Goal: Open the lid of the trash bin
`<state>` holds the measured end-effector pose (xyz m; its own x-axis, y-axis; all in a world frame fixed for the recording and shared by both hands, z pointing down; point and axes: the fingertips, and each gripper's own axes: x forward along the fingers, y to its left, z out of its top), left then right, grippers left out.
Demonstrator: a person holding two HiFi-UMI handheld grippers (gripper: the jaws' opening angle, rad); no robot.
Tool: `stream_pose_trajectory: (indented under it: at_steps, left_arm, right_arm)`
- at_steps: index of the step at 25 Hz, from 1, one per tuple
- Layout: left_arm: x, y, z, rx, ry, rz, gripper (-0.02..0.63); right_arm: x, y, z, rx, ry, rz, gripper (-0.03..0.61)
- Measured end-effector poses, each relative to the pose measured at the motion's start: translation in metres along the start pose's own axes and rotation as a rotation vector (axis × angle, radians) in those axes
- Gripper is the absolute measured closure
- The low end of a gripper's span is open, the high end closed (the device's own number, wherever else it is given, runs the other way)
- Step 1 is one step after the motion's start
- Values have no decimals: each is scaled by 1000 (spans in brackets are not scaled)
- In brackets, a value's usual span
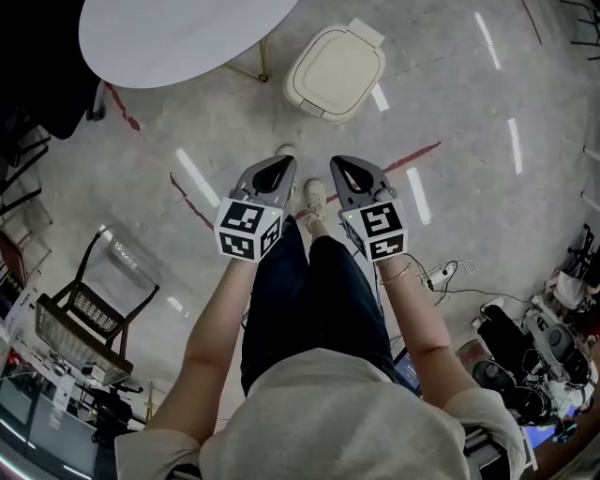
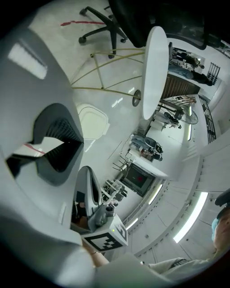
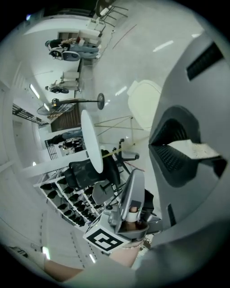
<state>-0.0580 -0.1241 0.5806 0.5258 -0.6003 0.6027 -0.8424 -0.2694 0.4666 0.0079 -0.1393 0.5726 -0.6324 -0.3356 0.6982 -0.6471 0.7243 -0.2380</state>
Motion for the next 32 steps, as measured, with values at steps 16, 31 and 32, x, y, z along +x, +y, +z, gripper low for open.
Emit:
stream_pose_trajectory:
  at_steps: [16, 31, 32]
  left_arm:
    - [89, 65, -80, -43, 93, -5, 604]
    - [125, 95, -89, -48, 103, 3, 604]
    - [126, 96, -88, -47, 102, 5, 604]
  right_arm:
    - [149, -41, -75, 125, 49, -2, 571]
    - [199, -80, -102, 134, 134, -130, 571]
    - [199, -81, -102, 134, 131, -139, 571]
